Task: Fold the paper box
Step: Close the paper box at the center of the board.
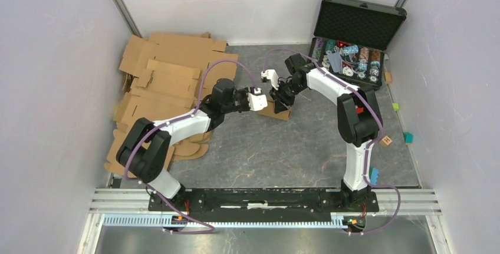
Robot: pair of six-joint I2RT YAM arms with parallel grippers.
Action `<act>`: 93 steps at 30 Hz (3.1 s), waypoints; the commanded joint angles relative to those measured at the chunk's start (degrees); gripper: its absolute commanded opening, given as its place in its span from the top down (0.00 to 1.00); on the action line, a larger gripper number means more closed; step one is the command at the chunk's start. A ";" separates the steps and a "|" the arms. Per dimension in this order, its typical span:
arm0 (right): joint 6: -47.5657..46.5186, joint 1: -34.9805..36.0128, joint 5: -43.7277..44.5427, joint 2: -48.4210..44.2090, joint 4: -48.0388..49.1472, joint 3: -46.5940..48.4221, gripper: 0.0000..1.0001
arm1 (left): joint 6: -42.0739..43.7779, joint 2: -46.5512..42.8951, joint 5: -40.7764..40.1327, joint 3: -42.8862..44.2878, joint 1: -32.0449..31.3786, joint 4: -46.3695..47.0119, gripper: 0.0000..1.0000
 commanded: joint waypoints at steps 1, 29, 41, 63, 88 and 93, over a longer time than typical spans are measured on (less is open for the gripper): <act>0.11 0.09 -0.09 -1.31 0.02 0.75 1.00 | 2.88 1.54 -3.01 1.96 -0.57 -0.03 0.54; -0.71 0.37 -2.55 -1.92 -0.59 0.43 1.00 | 0.84 5.26 -8.88 3.81 -2.67 2.17 0.80; -0.09 0.43 -0.19 -0.90 -0.19 0.78 0.99 | -2.64 5.57 -10.21 6.42 -4.22 -1.25 0.98; 0.03 1.02 5.79 0.15 2.38 0.57 1.00 | -33.08 6.17 -19.57 7.17 -6.01 2.60 0.98; -1.02 2.54 10.02 -2.01 6.18 -2.75 0.73 | -47.37 6.23 -17.75 12.42 -6.09 -4.38 0.98; -1.20 2.92 10.19 -1.86 6.05 -2.66 0.72 | -48.07 6.22 -17.97 12.27 -6.17 -4.60 0.98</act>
